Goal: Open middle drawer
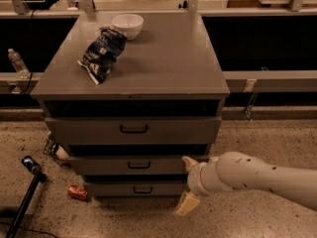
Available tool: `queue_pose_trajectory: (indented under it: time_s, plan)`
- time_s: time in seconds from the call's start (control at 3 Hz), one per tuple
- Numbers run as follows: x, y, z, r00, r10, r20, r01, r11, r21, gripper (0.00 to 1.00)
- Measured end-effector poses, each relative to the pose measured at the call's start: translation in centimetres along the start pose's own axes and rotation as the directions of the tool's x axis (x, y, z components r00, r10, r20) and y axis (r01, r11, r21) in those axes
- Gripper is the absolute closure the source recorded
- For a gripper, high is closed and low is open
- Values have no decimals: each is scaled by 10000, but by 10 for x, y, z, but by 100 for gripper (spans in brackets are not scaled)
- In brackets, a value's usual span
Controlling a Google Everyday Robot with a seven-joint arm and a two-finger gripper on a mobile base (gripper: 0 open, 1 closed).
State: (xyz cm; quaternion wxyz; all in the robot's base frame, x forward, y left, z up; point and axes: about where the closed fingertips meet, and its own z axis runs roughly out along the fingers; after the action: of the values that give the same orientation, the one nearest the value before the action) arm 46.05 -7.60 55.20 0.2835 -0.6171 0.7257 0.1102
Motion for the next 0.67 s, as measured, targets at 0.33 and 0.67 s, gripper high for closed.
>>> queue_pose_trajectory:
  time_s: [0.33, 0.67]
  plan:
    - [-5, 1, -1, 10000, -52, 84, 53, 10000, -41, 0]
    - [-3, -6, 6, 9994, -309, 126, 311, 9993, -189, 0]
